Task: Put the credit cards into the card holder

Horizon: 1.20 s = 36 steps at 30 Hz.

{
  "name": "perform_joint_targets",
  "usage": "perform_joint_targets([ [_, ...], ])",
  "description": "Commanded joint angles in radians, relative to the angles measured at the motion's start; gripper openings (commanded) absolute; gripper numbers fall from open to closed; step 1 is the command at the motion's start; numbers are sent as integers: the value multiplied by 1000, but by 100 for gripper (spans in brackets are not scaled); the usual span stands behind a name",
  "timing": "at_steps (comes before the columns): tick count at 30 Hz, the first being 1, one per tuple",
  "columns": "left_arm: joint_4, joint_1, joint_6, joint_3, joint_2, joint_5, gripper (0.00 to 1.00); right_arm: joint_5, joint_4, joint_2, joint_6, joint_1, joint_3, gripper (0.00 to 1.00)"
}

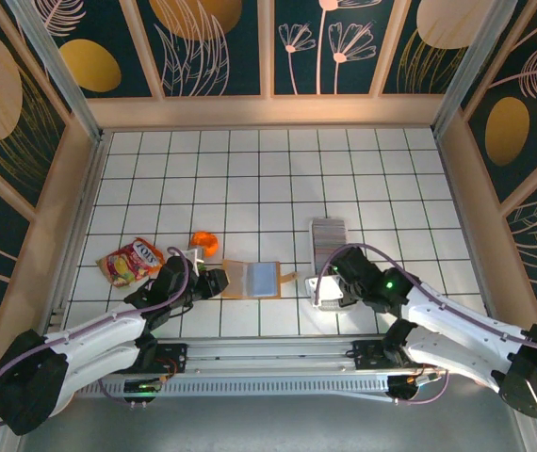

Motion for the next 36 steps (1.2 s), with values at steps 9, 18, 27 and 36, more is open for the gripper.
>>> perform_joint_targets([
  [9, -34, 1, 10, 26, -2, 3, 40, -48, -112, -42, 74, -6, 99, 0],
  [18, -243, 2, 47, 107, -78, -167, 37, -237, -108, -109, 359, -4, 241, 0],
  [27, -235, 2, 30, 162, -122, -50, 15, -114, 130, 124, 1307, 9, 420, 0],
  [36, -166, 1, 36, 148, 17, 21, 0, -190, 400, 430, 1965, 116, 329, 0],
])
